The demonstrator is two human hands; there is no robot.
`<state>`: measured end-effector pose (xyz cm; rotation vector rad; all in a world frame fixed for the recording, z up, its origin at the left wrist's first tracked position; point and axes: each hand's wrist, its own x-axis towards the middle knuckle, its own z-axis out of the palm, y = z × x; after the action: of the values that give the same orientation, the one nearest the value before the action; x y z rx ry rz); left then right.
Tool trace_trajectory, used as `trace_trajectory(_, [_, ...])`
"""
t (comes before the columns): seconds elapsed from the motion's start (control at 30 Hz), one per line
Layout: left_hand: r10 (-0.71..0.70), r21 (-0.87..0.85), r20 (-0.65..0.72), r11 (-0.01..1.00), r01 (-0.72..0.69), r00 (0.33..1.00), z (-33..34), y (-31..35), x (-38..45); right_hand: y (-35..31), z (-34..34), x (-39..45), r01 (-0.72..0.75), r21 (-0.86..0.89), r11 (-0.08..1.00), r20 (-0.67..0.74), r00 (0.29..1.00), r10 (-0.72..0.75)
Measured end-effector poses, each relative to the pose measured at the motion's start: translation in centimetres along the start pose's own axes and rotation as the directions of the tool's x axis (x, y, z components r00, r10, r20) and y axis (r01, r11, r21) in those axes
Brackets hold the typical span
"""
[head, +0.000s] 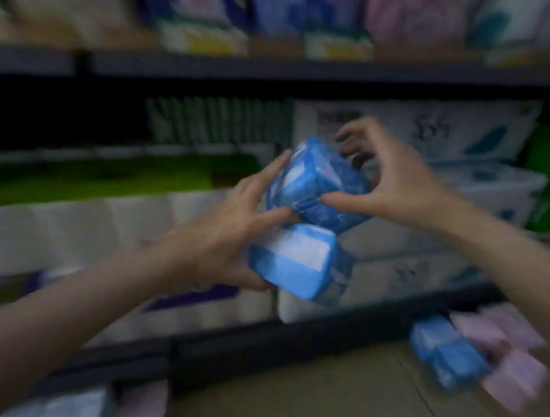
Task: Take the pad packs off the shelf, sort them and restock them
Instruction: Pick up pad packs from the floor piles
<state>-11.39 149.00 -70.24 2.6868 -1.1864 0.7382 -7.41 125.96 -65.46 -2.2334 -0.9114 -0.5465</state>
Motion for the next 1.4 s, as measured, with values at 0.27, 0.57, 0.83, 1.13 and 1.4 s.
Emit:
trace_trajectory(0.27, [-0.152, 0.301, -0.365, 0.914, 0.271, 0.918, -24.4, -7.3, -8.4, -20.6, 2.2, 16.4, 0.481, -0.029, 0.876, -0.337, 0.821, -0.462])
trace_trajectory(0.57, [-0.552, 0.235, -0.487, 0.664, 0.710, 0.677, -35.6, -13.4, -15.9, -31.3, 9.5, 28.4, 0.538, 0.062, 0.841, -0.342, 0.803, -0.488])
trace_trajectory(0.83, [-0.811, 0.082, -0.370, 0.458, 0.885, 0.453, -37.8, -20.5, -18.4, -32.3, 14.8, 35.2, 0.261, -0.143, 0.955, 0.032, 0.965, -0.259])
trace_trajectory(1.13, [-0.840, 0.082, -0.305, 0.447, 0.891, 0.449, -39.3, -24.7, -17.5, -30.0, 19.0, 40.6, 0.130, -0.402, 0.907, 0.248, 0.968, -0.029])
trace_trajectory(1.4, [-0.880, 0.011, -0.040, 0.473, 0.881, 0.473, -37.1, -27.2, -15.9, -31.5, 15.3, 39.2, 0.178, -0.280, 0.943, 0.257, 0.961, -0.105])
